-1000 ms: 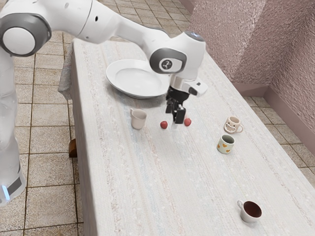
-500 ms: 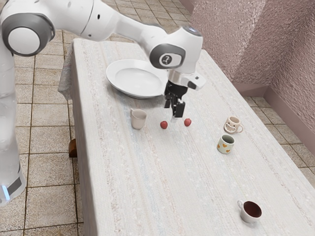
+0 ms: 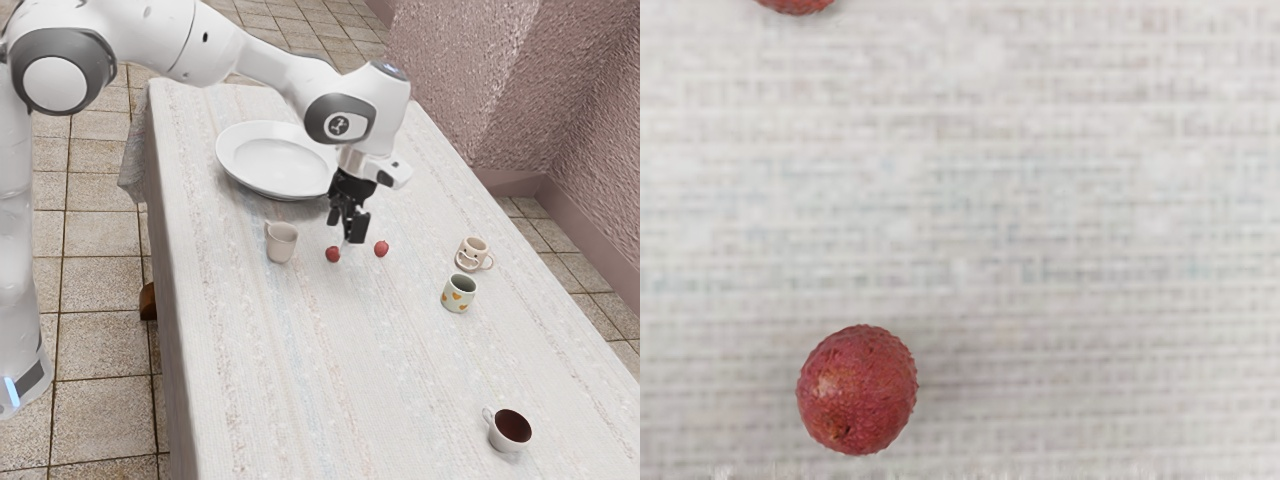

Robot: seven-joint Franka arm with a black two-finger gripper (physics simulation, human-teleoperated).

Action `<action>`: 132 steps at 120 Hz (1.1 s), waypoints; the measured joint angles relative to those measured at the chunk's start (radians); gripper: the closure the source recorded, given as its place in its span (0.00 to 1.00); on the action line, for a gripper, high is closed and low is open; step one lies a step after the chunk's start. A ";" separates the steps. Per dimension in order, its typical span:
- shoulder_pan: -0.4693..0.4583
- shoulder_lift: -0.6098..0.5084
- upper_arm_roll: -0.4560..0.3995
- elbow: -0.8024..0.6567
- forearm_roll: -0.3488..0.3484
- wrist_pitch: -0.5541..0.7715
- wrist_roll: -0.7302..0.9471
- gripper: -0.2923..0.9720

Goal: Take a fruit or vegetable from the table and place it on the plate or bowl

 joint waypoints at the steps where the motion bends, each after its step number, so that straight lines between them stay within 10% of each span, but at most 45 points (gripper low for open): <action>1: 0.000 0.000 0.000 0.000 -0.001 -0.002 0.000 0.23; 132: 0.024 0.084 0.015 0.026 -0.016 -0.006 0.028 0.23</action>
